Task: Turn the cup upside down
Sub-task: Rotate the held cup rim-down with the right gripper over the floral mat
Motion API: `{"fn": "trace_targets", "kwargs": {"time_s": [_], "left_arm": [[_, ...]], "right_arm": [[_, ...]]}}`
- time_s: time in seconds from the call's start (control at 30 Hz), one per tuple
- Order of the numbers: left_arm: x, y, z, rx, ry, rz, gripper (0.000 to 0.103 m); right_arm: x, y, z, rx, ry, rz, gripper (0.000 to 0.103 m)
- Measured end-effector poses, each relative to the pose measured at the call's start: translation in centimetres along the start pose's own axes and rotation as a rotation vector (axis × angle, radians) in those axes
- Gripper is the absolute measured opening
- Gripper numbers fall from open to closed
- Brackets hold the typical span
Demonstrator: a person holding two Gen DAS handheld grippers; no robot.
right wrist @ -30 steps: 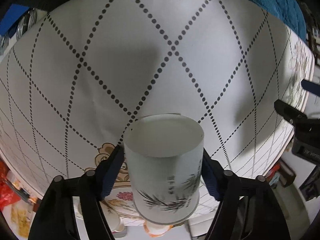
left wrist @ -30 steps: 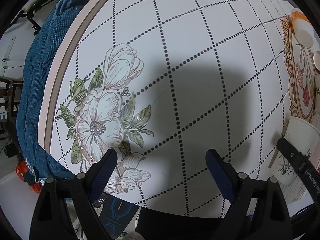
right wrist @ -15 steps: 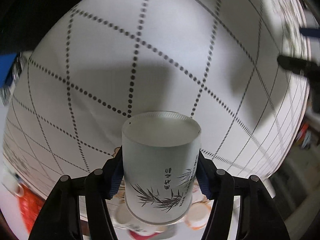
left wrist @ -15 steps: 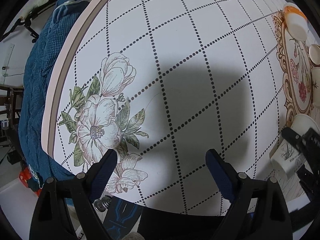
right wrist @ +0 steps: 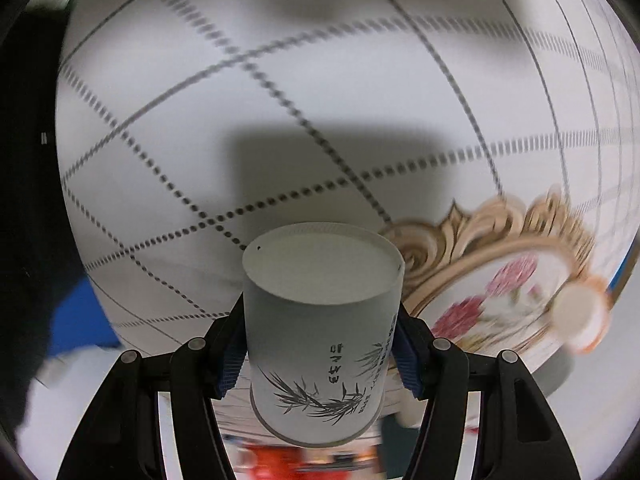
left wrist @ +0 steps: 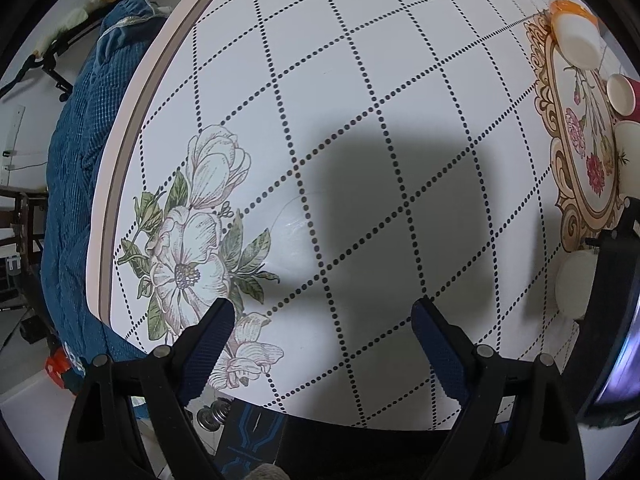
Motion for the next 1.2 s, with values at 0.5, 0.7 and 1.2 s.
{"fn": "trace_targets", "kwargs": {"time_s": [0.5,0.7,1.2], "left_arm": [[0.7,0.7,-2.5,-0.045,0.01,-0.007,0.09],[1.0,0.5,-3.5,-0.063,0.014,-0.007,0.09],[1.5,0.3,-7.2,-0.112,0.019,-0.012,0.09]], "right_arm": [[-3.2,-1.7,-10.7,-0.553,0.42,0.072,0.065],[-4.5,-2.5,-14.4,-0.668,0.512,0.075,0.073],[-2.5,-6.8,-19.5,-0.791,0.475,-0.038,0.064]]}}
Point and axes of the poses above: each gripper's, at about its wrist camera, not at the fingertips, and x roughly against the way its jaws point, z to its left, y to its top, the point moved 4 cm from there along -x, roughly the way its jaws point, and after that the axes turned 4 degrees about -y, right-handed, at the moved point
